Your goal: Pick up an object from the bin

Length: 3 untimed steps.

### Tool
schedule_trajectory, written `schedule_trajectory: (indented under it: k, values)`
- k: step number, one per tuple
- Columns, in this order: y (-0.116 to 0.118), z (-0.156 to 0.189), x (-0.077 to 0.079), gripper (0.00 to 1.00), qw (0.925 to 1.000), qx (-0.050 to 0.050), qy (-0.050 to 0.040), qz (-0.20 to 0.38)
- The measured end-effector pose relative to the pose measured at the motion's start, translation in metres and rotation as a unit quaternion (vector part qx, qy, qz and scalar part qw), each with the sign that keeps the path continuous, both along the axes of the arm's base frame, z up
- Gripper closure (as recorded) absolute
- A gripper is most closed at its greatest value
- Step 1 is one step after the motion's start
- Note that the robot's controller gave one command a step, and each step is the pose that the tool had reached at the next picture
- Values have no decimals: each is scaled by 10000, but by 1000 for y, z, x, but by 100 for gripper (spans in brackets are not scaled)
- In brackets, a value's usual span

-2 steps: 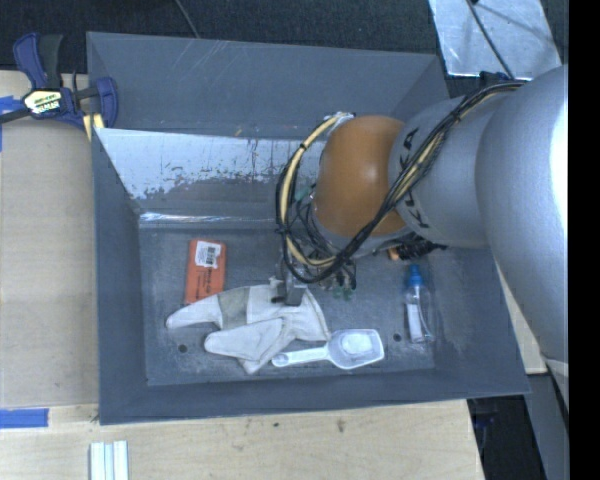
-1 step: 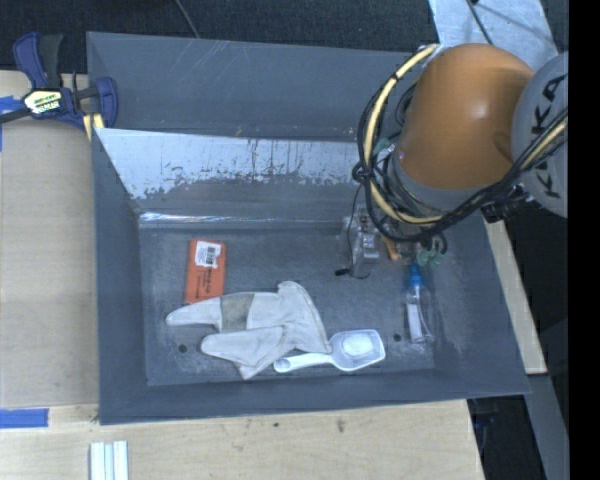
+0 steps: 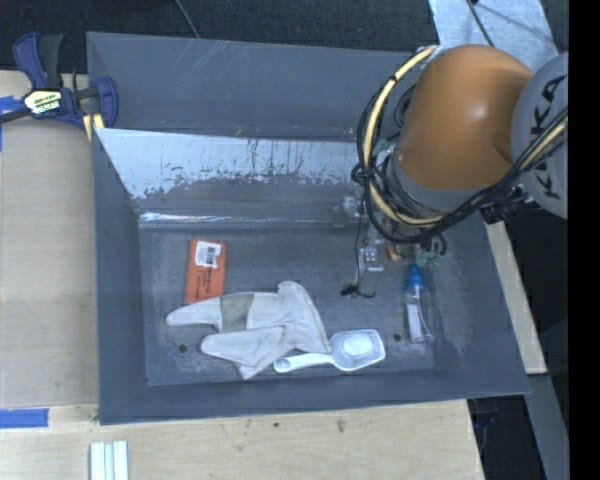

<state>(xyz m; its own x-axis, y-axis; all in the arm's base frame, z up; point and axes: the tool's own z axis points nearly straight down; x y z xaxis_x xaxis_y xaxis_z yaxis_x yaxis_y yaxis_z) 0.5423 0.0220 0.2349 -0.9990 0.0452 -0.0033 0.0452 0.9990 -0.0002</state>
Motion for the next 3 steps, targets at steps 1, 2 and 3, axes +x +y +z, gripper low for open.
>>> schedule_trajectory:
  k: [1,2,3]
  values:
    - [0,0,0,0,10000,0,0,2]
    - [25,-42,4,0,9996,-2,-39,269]
    - [53,-105,3,0,9985,2,-15,540]
